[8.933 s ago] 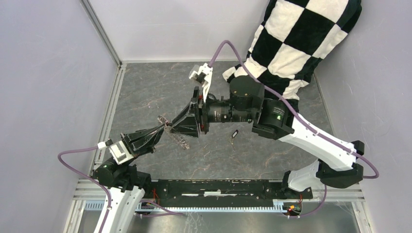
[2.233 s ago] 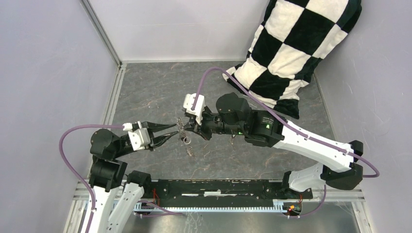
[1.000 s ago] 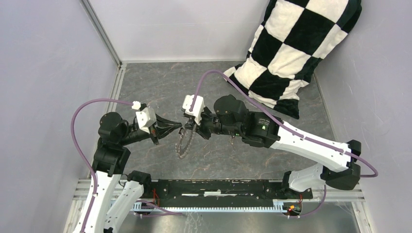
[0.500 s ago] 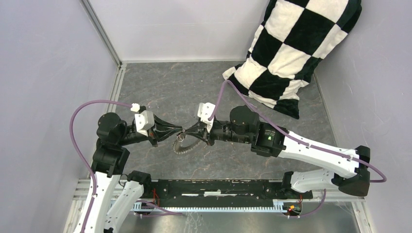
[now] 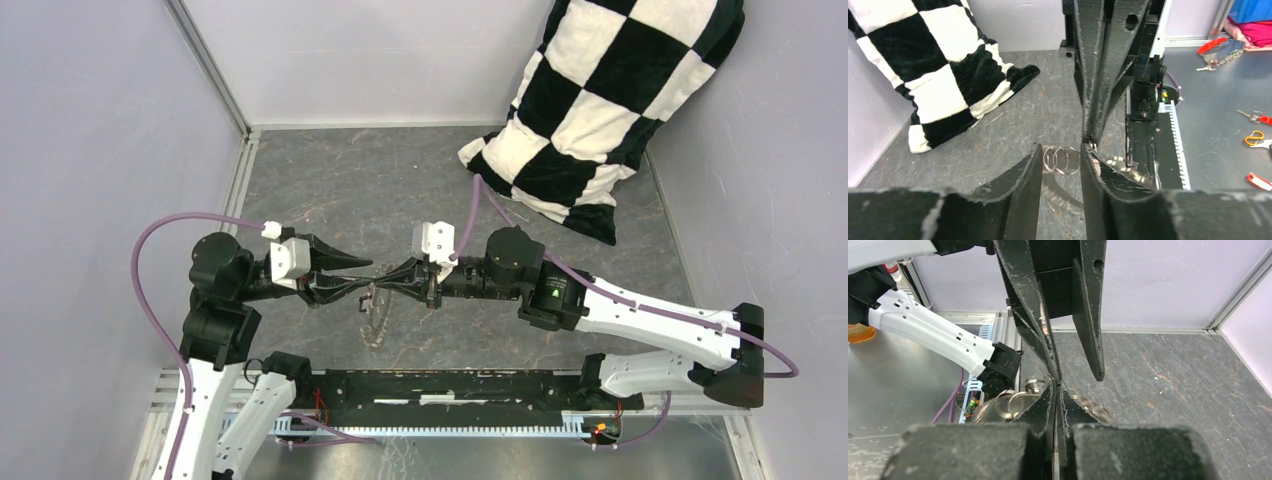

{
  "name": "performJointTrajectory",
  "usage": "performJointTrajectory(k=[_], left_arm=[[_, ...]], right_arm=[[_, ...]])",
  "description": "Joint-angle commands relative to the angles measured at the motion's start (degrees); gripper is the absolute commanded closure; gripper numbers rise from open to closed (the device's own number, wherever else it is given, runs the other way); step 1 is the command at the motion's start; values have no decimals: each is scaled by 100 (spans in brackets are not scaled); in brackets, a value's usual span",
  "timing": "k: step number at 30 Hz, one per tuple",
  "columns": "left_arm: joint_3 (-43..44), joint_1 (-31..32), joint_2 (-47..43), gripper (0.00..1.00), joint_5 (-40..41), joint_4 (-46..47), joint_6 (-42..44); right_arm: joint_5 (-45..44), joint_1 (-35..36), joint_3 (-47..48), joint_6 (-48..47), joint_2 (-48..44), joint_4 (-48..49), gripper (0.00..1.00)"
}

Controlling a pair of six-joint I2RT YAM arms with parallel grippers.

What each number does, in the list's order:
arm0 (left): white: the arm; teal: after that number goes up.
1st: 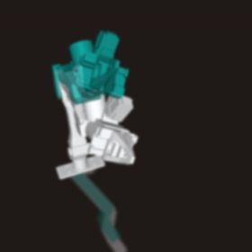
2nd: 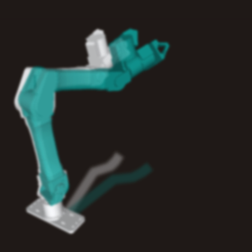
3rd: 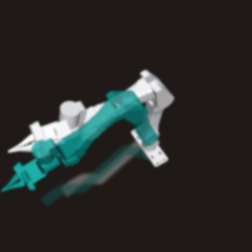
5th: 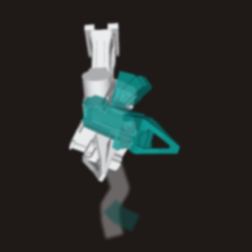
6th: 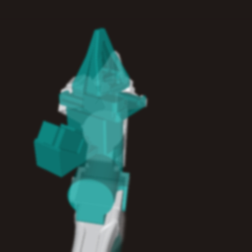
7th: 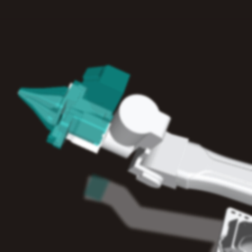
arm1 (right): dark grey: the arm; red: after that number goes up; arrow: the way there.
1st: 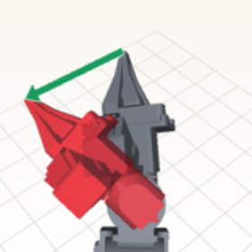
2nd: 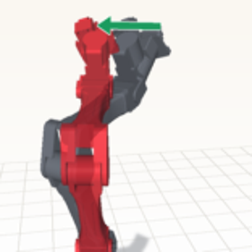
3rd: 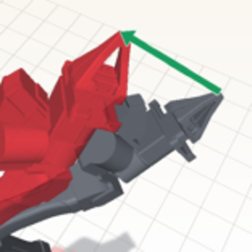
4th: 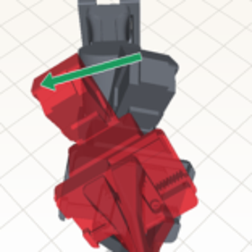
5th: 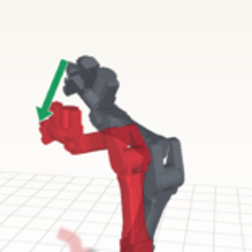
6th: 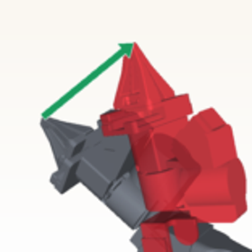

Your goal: Put the keys on the keyring

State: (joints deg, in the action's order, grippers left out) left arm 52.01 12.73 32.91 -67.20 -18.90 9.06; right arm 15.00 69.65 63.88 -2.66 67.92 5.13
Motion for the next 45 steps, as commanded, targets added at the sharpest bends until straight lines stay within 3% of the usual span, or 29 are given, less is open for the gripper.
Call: performJointTrajectory(k=[1,8,16,25,40,45], left_arm=[[360,19,-29,57,-291,-500,555],[617,19,-22,56,413,-779,1078],[886,19,-52,58,943,-700,954],[723,19,-85,61,115,-1302,1227],[447,19,146,62,-320,-716,671],[398,18,138,68,-460,-527,484]], right_arm=[[-88,-56,25,-42,-269,605,100],[-127,-85,73,-86,-283,395,100],[-310,-89,65,-156,-306,274,100],[-162,-83,-86,-56,-325,609,100],[138,-87,-71,81,-154,880,100],[185,-86,-57,94,-96,900,100]])
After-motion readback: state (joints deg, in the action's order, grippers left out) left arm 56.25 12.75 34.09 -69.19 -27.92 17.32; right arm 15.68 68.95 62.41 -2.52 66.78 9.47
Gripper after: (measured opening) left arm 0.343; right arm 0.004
